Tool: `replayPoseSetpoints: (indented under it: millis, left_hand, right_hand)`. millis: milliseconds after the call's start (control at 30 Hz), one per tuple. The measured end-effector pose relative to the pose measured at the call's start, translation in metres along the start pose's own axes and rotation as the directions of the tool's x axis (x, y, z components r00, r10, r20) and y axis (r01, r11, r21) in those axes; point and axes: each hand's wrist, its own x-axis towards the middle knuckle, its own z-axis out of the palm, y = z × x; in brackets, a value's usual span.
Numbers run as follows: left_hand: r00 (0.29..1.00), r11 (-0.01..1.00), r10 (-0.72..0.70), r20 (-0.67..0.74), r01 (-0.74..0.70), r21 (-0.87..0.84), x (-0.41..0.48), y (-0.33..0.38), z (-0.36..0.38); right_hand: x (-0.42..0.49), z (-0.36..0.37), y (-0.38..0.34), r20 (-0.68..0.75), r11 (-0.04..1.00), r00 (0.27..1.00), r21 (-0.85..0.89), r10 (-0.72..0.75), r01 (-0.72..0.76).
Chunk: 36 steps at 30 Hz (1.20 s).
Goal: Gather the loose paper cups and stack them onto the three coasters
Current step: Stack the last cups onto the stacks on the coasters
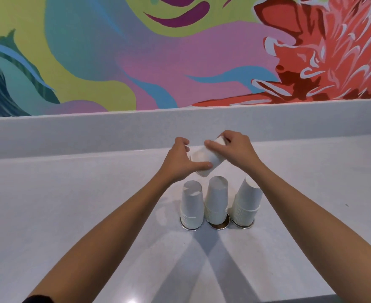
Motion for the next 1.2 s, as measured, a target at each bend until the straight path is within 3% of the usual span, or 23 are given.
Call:
replayPoseSetpoints:
  millis: [100, 300, 533, 733, 967, 1200]
  left_hand:
    - [0.996, 0.998, 0.060, 0.068, -0.061, 0.025, -0.004, -0.011, -0.002]
    - [0.985, 0.993, 0.116, 0.131, -0.117, -0.002, -0.012, -0.019, -0.005]
    - [0.980, 0.995, 0.103, 0.168, -0.098, -0.034, -0.017, -0.025, -0.007]
    - [0.975, 0.997, 0.072, 0.209, -0.071, -0.013, -0.021, -0.044, 0.000]
    - [0.962, 0.998, -0.008, 0.274, -0.012, 0.069, -0.033, -0.070, 0.016]
    - [0.952, 0.993, -0.037, 0.304, 0.000, 0.121, -0.037, -0.080, 0.024]
  right_hand:
    - [-0.004, 0.006, -0.008, 0.072, 0.988, 0.993, -0.118, -0.092, 0.100]
    - [-0.013, 0.014, -0.027, 0.137, 0.950, 0.961, -0.169, -0.242, 0.263]
    - [-0.017, 0.021, -0.030, 0.223, 0.933, 0.938, -0.186, -0.267, 0.309]
    - [-0.027, 0.025, -0.023, 0.363, 0.891, 0.870, -0.180, -0.334, 0.418]
    - [-0.035, 0.041, -0.001, 0.558, 0.858, 0.792, -0.253, -0.247, 0.446]
    - [-0.036, 0.057, 0.010, 0.592, 0.843, 0.777, -0.290, -0.213, 0.452]
